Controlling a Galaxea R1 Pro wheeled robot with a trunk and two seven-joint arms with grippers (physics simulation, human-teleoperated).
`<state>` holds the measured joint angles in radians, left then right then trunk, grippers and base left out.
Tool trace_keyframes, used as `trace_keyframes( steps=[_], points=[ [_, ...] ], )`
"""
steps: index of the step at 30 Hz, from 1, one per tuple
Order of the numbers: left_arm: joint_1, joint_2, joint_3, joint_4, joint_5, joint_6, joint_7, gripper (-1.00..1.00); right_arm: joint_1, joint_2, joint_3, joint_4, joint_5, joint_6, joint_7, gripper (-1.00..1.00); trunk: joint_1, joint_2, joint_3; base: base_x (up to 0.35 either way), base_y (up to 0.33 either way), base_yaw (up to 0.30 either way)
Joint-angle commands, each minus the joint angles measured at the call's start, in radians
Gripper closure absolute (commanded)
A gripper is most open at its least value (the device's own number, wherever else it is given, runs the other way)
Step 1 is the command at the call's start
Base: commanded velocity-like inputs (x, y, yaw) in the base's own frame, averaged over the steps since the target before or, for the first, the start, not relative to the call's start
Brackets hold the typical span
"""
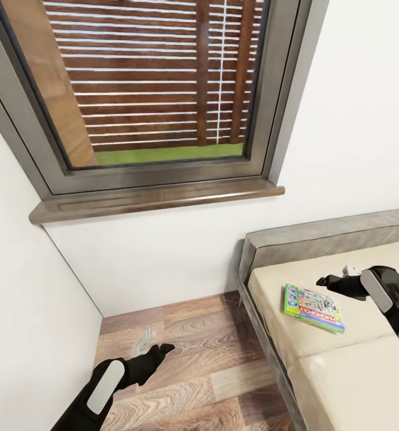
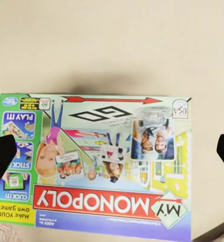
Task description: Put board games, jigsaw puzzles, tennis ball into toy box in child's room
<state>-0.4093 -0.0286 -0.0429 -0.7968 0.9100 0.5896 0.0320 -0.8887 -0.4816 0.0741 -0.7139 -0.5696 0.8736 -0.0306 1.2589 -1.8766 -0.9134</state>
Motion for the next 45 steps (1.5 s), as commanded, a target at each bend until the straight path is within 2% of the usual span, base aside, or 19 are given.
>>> trace_keyframes(
  steps=[1, 15, 27, 29, 31, 32, 34, 37, 39, 40, 42, 45],
  points=[
    [0.0, 0.0, 0.0, -0.001, 0.005, 0.003, 0.003, -1.0, -0.001, -0.001, 0.004, -0.001, -0.004, 0.003, -0.003, -1.0, 0.0, 0.0, -0.002, 0.0, 0.0, 0.0],
    [0.0, 0.002, 0.0, -0.001, 0.005, 0.004, -0.014, -1.0, -0.001, -0.005, 0.003, 0.0, -0.007, 0.007, -0.002, -1.0, 0.0, 0.0, -0.022, 0.0, 0.0, 0.0],
    [0.0, 0.002, 0.0, -0.001, 0.004, 0.004, -0.016, -1.0, -0.004, -0.016, 0.001, -0.001, -0.012, 0.016, 0.013, -1.0, 0.0, 0.0, -0.028, 0.0, 0.0, 0.0],
    [0.0, 0.002, 0.0, -0.001, 0.004, 0.004, -0.016, -1.0, -0.005, -0.023, 0.001, -0.001, -0.016, 0.019, 0.029, -1.0, 0.0, 0.0, -0.028, 0.0, 0.0, 0.0],
    [0.0, 0.002, 0.0, -0.001, 0.004, 0.004, -0.017, -1.0, -0.005, -0.044, 0.0, -0.001, -0.029, 0.034, 0.082, -1.0, 0.0, 0.0, -0.028, 0.0, 0.0, 0.0],
    [0.0, 0.002, 0.0, -0.001, 0.004, 0.004, -0.017, -1.0, -0.005, -0.044, 0.0, -0.001, -0.029, 0.034, 0.082, -1.0, 0.0, 0.0, -0.028, 0.0, 0.0, 0.0],
    [0.0, 0.002, -0.001, -0.001, 0.004, 0.004, -0.017, -1.0, -0.005, -0.069, 0.0, 0.0, -0.041, 0.056, 0.156, -1.0, 0.0, 0.0, -0.029, 0.0, 0.0, 0.0],
    [-0.001, 0.002, -0.001, -0.001, 0.004, 0.004, -0.018, -1.0, -0.005, -0.082, 0.0, 0.0, -0.045, 0.065, 0.193, -1.0, 0.0, 0.0, -0.029, 0.0, 0.0, 0.0],
    [-0.001, 0.002, -0.001, -0.001, 0.004, 0.004, -0.018, -1.0, -0.005, -0.107, 0.0, 0.002, -0.051, 0.08, 0.259, -1.0, 0.0, 0.0, -0.029, 0.0, 0.0, 0.0],
    [-0.001, 0.002, -0.001, -0.001, 0.004, 0.004, -0.018, -1.0, -0.005, -0.107, 0.0, 0.002, -0.051, 0.08, 0.259, -1.0, 0.0, 0.0, -0.029, 0.0, 0.0, 0.0],
    [-0.001, 0.002, 0.0, -0.001, 0.004, 0.004, -0.018, -1.0, -0.006, -0.13, 0.0, 0.006, -0.055, 0.09, 0.305, -1.0, 0.0, 0.0, -0.029, 0.0, 0.0, 0.0],
    [-0.001, 0.002, -0.001, -0.001, 0.004, 0.004, -0.017, -1.0, -0.006, -0.14, -0.001, 0.007, -0.057, 0.094, 0.322, -1.0, 0.0, 0.0, -0.029, 0.0, 0.0, 0.0]
  ],
)
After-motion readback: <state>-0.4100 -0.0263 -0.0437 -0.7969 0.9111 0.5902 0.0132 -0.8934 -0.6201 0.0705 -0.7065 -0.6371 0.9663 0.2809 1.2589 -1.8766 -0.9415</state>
